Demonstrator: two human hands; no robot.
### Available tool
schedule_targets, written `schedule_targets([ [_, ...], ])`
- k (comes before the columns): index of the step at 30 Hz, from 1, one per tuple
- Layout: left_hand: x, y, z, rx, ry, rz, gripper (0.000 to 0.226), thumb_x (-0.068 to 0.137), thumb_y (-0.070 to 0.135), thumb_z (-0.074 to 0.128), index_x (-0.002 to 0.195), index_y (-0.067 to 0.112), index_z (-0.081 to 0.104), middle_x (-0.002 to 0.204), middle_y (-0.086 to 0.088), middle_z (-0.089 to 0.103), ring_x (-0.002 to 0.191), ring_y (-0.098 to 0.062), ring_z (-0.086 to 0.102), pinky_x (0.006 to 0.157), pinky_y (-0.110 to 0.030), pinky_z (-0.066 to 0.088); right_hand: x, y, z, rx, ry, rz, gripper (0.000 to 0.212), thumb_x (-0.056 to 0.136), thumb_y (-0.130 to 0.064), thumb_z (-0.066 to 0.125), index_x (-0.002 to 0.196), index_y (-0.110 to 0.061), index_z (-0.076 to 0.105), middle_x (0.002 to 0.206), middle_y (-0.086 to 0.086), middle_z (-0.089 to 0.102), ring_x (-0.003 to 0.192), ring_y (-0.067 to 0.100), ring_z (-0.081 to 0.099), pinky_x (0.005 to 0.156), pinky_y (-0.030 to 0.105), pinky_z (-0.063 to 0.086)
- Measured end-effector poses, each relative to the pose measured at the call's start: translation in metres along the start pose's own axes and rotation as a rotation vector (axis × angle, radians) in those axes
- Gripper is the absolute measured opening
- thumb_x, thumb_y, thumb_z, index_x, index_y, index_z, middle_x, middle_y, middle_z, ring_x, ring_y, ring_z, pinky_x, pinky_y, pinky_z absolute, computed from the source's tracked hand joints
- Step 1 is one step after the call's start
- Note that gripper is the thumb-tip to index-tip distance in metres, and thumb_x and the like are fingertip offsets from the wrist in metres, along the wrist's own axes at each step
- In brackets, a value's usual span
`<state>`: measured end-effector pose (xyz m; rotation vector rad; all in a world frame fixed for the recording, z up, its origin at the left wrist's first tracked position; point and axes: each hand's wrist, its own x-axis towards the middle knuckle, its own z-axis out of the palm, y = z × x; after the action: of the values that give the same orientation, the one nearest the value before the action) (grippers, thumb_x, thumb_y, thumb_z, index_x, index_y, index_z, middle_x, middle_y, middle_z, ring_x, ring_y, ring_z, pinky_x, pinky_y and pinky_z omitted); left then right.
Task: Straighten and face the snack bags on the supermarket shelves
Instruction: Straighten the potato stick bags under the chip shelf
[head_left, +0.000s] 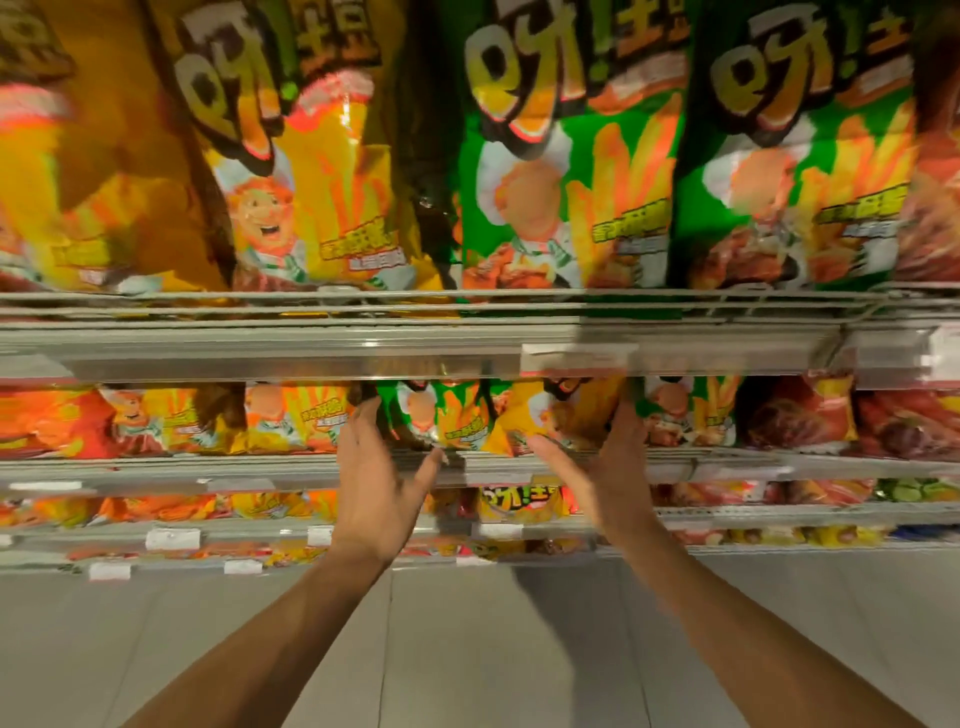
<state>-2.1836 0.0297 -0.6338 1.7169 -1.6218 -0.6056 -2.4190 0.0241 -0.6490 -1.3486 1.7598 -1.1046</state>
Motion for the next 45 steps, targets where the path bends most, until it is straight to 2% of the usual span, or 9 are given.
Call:
schedule_targets([
  [4,0.041,0.002,-0.006,-0.275,-0.103,-0.091,0.082,0.066,0.018,0.092,0.131,0.009,0.043,0.121,-0.005,0.054,0.111,-0.017,0.056,0.086,-0.011,0.047,0.027,0.001,0.013,0.075,-0.057,0.048,0.140,0.056,-0.051,0.096,0.159,-0.025,0.005,0.156,0.004,0.041,0.143,0.025,0.040,0.119,0.048,0.035],
  [10,0.066,-0.016,0.007,-0.325,-0.178,-0.116,0.068,0.059,0.022,0.094,0.111,0.023,0.050,0.100,0.017,0.059,0.085,0.026,0.054,0.067,0.003,0.041,0.040,0.000,0.022,0.152,-0.001,0.031,0.114,0.057,-0.030,0.095,0.143,-0.032,0.021,0.122,-0.024,0.056,0.101,-0.027,0.054,0.084,-0.004,0.040],
  [15,0.070,-0.022,0.017,-0.327,-0.130,-0.228,0.064,0.058,0.031,0.094,0.106,0.024,0.052,0.100,0.010,0.066,0.089,0.004,0.065,0.084,-0.014,0.052,0.043,0.005,0.023,0.069,0.055,0.106,0.117,0.056,-0.041,0.097,0.147,-0.017,0.028,0.130,-0.011,0.055,0.120,0.007,0.052,0.101,0.022,0.039],
  [18,0.072,-0.020,0.016,-0.305,-0.156,-0.299,0.084,0.060,0.035,0.093,0.124,0.013,0.043,0.117,-0.001,0.061,0.113,-0.020,0.057,0.104,-0.036,0.047,0.046,0.007,0.023,0.066,0.052,0.144,0.113,0.056,-0.043,0.097,0.145,-0.015,0.033,0.134,-0.004,0.058,0.124,0.015,0.054,0.104,0.029,0.043],
  [21,0.072,-0.019,0.014,-0.306,-0.153,-0.321,0.094,0.060,0.038,0.094,0.133,0.005,0.045,0.128,-0.012,0.059,0.118,-0.030,0.058,0.103,-0.047,0.048,0.047,0.006,0.022,0.062,0.048,0.175,0.103,0.054,-0.043,0.098,0.136,-0.018,0.040,0.130,-0.002,0.061,0.122,0.018,0.057,0.102,0.028,0.043],
  [26,0.074,-0.016,0.009,-0.455,-0.151,-0.338,0.070,0.063,0.014,0.093,0.121,0.003,0.057,0.104,-0.003,0.068,0.098,-0.015,0.064,0.069,-0.012,0.054,0.045,0.001,0.020,0.082,0.048,0.145,0.092,0.055,-0.038,0.099,0.121,-0.028,0.036,0.112,-0.014,0.059,0.108,0.013,0.057,0.094,0.024,0.042],
  [33,0.080,-0.021,-0.007,-0.446,-0.193,-0.400,0.037,0.059,0.025,0.093,0.080,0.009,0.068,0.048,0.014,0.060,0.055,-0.005,0.061,0.054,-0.018,0.049,0.039,-0.013,0.019,0.087,0.060,0.099,0.090,0.059,-0.043,0.095,0.129,-0.024,0.042,0.113,-0.011,0.066,0.097,0.002,0.060,0.079,0.006,0.040],
  [39,0.077,-0.017,-0.012,-0.471,-0.188,-0.395,0.033,0.062,0.019,0.092,0.082,0.008,0.068,0.061,0.010,0.072,0.058,0.002,0.068,0.044,-0.007,0.045,0.025,-0.030,0.012,0.032,-0.033,0.077,0.091,0.058,-0.046,0.095,0.129,-0.020,0.044,0.113,-0.008,0.068,0.107,0.013,0.065,0.094,0.029,0.052],
  [45,0.076,-0.009,-0.009,-0.476,-0.160,-0.438,0.047,0.061,0.021,0.094,0.095,0.000,0.070,0.086,-0.011,0.075,0.078,-0.022,0.072,0.061,-0.025,0.055,-0.004,-0.038,0.006,-0.020,-0.191,0.151,0.103,0.041,-0.067,0.087,0.127,-0.028,0.046,0.111,-0.015,0.069,0.105,0.008,0.066,0.099,0.036,0.053],
])
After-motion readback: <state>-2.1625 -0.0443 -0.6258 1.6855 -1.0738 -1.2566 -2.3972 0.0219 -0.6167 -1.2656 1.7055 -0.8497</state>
